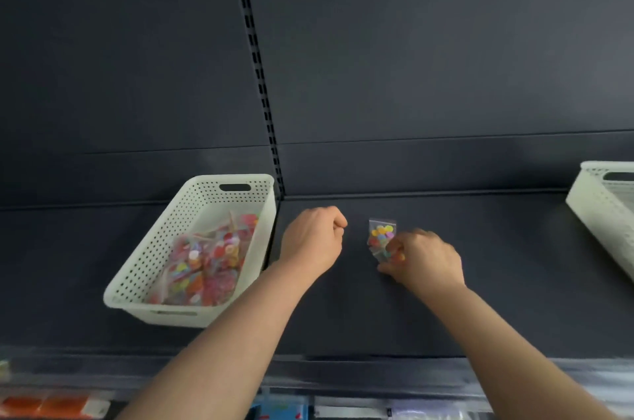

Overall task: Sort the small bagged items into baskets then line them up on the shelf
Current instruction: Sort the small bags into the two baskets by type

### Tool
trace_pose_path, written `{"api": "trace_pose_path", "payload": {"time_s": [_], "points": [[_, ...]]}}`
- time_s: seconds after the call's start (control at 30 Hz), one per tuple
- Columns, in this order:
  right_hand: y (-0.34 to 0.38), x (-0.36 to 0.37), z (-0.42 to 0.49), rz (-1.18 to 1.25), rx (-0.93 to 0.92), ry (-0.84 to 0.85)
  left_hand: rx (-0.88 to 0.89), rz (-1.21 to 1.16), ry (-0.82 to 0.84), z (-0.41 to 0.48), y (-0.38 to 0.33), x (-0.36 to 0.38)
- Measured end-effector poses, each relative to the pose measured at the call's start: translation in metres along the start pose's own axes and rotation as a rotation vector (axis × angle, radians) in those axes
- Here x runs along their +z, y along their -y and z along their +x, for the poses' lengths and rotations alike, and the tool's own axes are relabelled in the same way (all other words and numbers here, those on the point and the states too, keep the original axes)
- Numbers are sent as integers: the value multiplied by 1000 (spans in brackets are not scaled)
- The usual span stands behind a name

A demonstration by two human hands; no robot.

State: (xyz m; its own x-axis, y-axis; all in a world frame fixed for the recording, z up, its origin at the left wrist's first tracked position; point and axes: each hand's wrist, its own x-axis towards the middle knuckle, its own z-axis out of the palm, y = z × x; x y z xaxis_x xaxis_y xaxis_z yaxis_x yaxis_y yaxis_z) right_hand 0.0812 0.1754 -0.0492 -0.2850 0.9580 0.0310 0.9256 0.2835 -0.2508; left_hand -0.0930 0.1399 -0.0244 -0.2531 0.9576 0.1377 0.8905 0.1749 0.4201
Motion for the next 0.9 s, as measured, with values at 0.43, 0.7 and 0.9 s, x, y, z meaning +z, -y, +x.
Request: {"api": "trace_pose_path", "payload": {"time_s": [0.43, 0.7, 0.9], "points": [[-84, -15, 9, 64, 34, -153, -40, 59, 121, 26, -56, 68], [-88, -10, 26, -21, -38, 4, -71, 94, -49, 13, -60, 56], [-25, -10, 34, 124, -297, -38, -178, 46, -428, -11, -25, -8]]}}
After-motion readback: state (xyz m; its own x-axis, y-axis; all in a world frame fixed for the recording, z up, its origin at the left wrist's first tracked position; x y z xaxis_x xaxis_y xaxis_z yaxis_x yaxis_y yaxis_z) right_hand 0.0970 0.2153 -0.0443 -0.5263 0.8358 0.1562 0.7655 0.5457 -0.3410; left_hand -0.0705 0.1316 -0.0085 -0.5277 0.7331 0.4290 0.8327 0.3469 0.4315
